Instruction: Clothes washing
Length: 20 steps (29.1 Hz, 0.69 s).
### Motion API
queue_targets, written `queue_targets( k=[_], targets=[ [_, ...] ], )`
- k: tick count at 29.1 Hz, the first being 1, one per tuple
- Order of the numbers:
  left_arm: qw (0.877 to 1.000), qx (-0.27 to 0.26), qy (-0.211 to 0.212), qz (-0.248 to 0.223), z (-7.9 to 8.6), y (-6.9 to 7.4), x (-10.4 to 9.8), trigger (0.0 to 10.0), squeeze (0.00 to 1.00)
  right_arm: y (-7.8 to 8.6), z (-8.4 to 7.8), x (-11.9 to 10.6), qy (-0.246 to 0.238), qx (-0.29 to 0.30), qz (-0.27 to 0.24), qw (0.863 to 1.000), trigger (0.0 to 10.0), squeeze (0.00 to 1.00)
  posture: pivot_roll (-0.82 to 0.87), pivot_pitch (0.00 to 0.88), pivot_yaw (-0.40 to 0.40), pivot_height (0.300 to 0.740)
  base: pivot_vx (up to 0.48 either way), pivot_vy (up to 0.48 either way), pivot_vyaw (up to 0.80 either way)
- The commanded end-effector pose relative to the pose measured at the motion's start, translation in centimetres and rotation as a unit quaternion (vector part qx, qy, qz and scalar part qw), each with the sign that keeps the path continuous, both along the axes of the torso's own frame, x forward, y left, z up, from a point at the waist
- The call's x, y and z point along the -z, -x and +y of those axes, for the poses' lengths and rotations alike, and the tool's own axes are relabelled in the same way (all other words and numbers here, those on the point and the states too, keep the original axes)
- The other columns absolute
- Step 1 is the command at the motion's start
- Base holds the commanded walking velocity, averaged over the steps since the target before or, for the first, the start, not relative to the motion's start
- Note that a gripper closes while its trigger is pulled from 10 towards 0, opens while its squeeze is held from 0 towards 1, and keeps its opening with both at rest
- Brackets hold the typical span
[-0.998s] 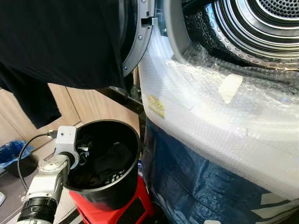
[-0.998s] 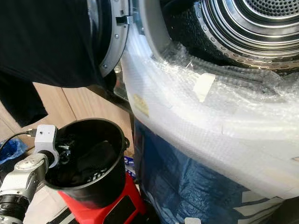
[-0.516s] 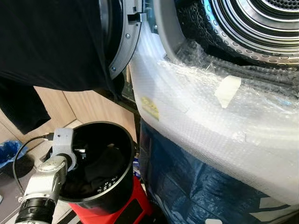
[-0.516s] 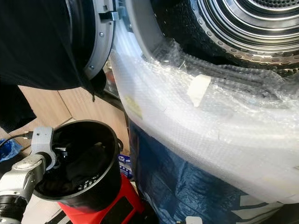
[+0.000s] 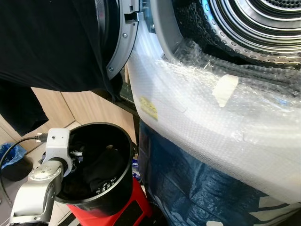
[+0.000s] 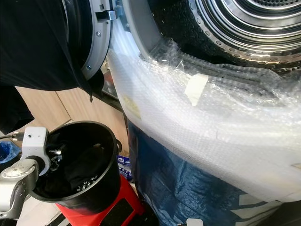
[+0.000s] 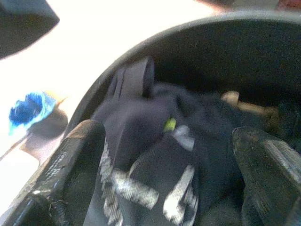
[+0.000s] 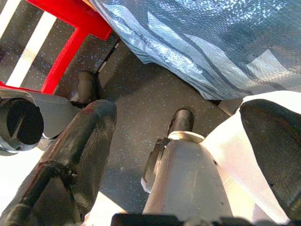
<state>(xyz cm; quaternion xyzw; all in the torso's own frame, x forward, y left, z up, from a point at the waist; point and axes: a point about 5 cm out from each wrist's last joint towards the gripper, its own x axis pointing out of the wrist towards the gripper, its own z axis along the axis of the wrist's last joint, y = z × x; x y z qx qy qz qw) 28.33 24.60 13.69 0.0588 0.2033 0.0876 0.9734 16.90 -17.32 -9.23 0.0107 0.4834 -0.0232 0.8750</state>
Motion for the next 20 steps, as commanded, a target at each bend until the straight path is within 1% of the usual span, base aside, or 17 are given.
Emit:
queue_targets(
  k=[1, 2, 3, 4, 5, 6, 7, 8, 10, 12, 20],
  targets=[
    [1.000, -0.012, -0.016, 0.017, 0.5, 0.4, 0.2, 10.0, 0.00, 0.5, 0.3, 0.2, -0.003, -0.003, 0.010, 1.000, 10.0, 0.00, 0.23, 0.108, 0.091, 0.740, 0.000, 0.000, 0.00],
    [1.000, -0.013, -0.017, 0.021, 0.6, 0.5, 0.3, 10.0, 0.00, 0.5, 0.3, 0.2, -0.003, -0.002, 0.010, 1.000, 10.0, 0.00, 0.23, 0.108, 0.091, 0.740, 0.000, 0.000, 0.00],
    [0.999, -0.017, -0.029, 0.027, 0.8, 0.5, 0.4, 10.0, 0.00, 0.4, 0.3, 0.2, -0.005, 0.002, 0.010, 1.000, 10.0, 0.00, 0.23, 0.107, 0.092, 0.740, 0.000, 0.000, 0.00],
    [0.997, -0.026, -0.055, 0.038, 1.4, 0.7, 0.6, 10.0, 0.00, 0.4, 0.2, 0.2, -0.008, 0.010, 0.009, 1.000, 10.0, 0.00, 0.23, 0.111, 0.091, 0.740, 0.000, 0.000, 0.00],
    [0.996, -0.029, -0.067, 0.042, 1.7, 0.7, 0.7, 10.0, 0.00, 0.4, 0.2, 0.2, -0.009, 0.012, 0.009, 1.000, 10.0, 0.00, 0.23, 0.111, 0.091, 0.740, 0.000, 0.000, 0.00],
    [0.996, -0.029, -0.067, 0.042, 1.7, 0.7, 0.7, 10.0, 0.00, 0.4, 0.2, 0.2, -0.009, 0.012, 0.009, 1.000, 10.0, 0.00, 0.23, 0.111, 0.091, 0.740, 0.000, 0.000, 0.00],
    [0.995, -0.038, -0.078, 0.045, 2.2, 0.8, 0.8, 10.0, 0.00, 0.5, 0.2, 0.2, -0.009, 0.016, 0.009, 1.000, 10.0, 0.00, 0.23, 0.111, 0.091, 0.740, 0.000, 0.000, 0.00],
    [0.995, -0.036, -0.082, 0.044, 2.3, 0.7, 0.9, 10.0, 0.00, 0.5, 0.1, 0.2, -0.009, 0.016, 0.009, 1.000, 10.0, 0.00, 0.23, 0.111, 0.085, 0.740, 0.000, 0.000, 0.00],
    [0.995, -0.033, -0.079, 0.043, 2.2, 0.5, 0.9, 10.0, 0.00, 0.5, 0.1, 0.3, -0.008, 0.014, 0.011, 1.000, 10.0, 0.00, 0.23, 0.115, 0.084, 0.740, 0.000, 0.000, 0.00],
    [0.997, -0.026, -0.065, 0.035, 1.9, 0.2, 0.9, 10.0, 0.00, 0.6, 0.0, 0.3, -0.008, 0.017, 0.011, 1.000, 10.0, 0.00, 0.23, 0.118, 0.084, 0.740, 0.000, 0.000, 0.00],
    [0.998, -0.007, -0.052, 0.018, 0.7, -0.8, 0.9, 10.0, 0.00, 0.5, -0.2, 0.2, -0.004, 0.023, 0.006, 1.000, 10.0, 0.00, 0.22, 0.123, 0.085, 0.740, 0.000, 0.000, 0.00]
  ],
)
